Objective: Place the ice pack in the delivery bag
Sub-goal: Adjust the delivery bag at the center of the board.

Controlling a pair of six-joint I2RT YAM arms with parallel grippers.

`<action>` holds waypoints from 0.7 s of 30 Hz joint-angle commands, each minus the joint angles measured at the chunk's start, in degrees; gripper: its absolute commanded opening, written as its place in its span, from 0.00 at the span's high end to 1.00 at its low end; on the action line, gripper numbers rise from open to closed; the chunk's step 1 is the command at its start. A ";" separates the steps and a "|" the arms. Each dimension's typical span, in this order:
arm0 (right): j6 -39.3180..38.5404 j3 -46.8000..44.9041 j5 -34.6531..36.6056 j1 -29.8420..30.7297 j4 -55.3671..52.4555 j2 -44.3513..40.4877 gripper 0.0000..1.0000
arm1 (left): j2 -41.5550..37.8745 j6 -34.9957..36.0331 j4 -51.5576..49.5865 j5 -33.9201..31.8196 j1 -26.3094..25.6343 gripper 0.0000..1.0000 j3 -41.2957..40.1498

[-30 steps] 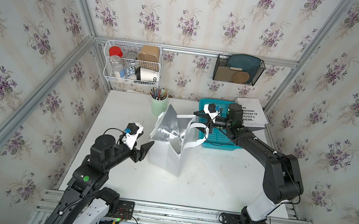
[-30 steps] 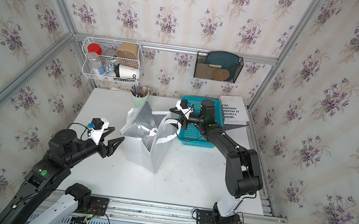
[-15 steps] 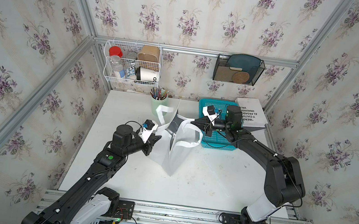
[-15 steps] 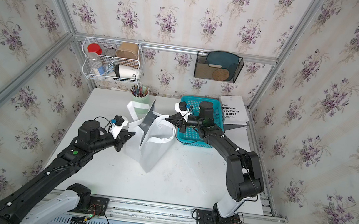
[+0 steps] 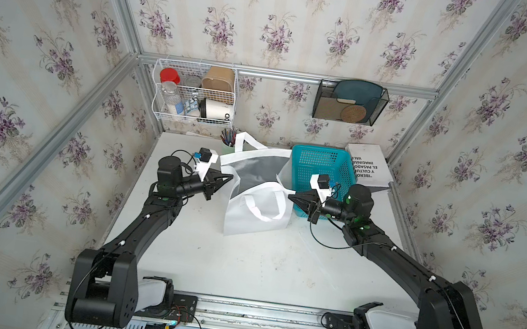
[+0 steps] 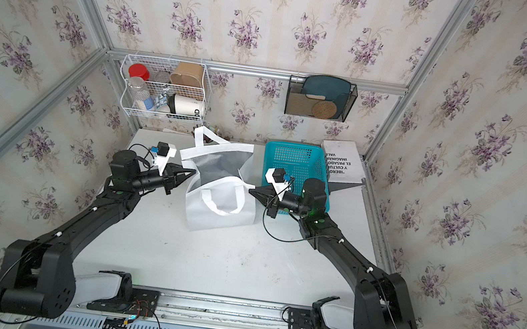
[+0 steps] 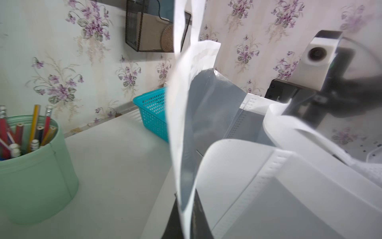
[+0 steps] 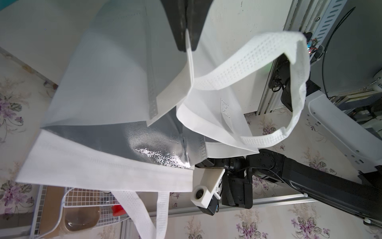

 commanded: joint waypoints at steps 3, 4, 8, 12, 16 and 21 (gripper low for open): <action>9.71 -4.07 16.90 0.05 2.34 -1.26 1.00 | 1.84 6.63 2.25 10.60 0.57 0.92 0.00; 10.15 -4.08 17.49 0.11 2.37 -0.92 1.00 | 1.89 8.95 -0.14 10.51 0.55 0.88 0.03; 12.02 -3.20 18.23 0.45 3.50 1.05 1.00 | -0.51 16.75 -8.08 6.13 0.56 0.62 -0.85; 12.42 -1.84 18.35 2.27 5.14 2.50 1.00 | -5.76 20.57 -10.90 1.25 0.82 0.47 -3.41; 14.29 0.06 21.01 2.90 5.35 4.47 1.00 | -11.87 23.77 -17.79 2.37 1.48 0.40 -5.46; 14.41 3.00 23.37 3.62 3.12 6.47 1.00 | -21.12 27.41 -28.38 1.45 1.72 0.34 -7.69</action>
